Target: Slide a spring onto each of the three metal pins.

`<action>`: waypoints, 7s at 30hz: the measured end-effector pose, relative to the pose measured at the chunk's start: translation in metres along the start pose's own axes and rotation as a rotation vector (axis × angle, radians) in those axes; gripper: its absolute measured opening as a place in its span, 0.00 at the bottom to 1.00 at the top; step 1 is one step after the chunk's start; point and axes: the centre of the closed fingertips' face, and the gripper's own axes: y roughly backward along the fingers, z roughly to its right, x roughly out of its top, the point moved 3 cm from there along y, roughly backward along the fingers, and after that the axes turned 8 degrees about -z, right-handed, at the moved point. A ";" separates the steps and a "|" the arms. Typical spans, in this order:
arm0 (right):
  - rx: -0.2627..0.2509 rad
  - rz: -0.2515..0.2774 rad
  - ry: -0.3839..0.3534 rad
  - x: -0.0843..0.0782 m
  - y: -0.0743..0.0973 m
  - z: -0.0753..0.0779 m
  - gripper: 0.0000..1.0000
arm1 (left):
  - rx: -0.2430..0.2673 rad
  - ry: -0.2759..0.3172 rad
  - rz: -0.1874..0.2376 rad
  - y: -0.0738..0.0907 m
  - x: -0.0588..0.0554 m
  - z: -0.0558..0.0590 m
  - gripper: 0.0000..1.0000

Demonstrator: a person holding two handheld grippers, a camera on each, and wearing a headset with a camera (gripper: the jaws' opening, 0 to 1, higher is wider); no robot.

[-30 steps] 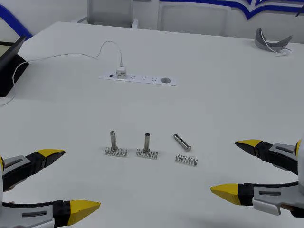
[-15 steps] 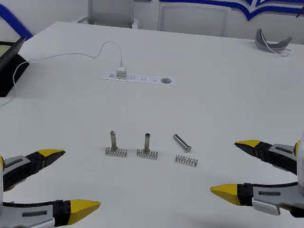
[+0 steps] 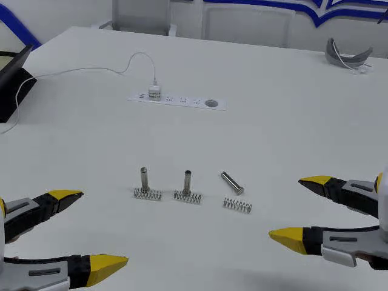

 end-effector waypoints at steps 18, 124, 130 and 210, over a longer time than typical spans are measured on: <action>-0.014 -0.075 -0.009 0.017 -0.026 0.023 0.51 | -0.011 -0.006 0.007 -0.003 0.003 0.004 0.82; -0.024 -0.333 -0.209 0.027 -0.131 0.044 0.09 | -0.050 -0.018 -0.021 -0.008 -0.003 0.011 0.79; -0.042 -0.298 -0.218 0.026 -0.120 0.044 0.09 | -0.050 -0.024 -0.018 -0.007 -0.001 0.013 0.79; 0.150 -0.357 0.002 -0.027 -0.105 0.012 0.16 | -0.081 -0.059 -0.005 -0.019 0.012 0.018 0.78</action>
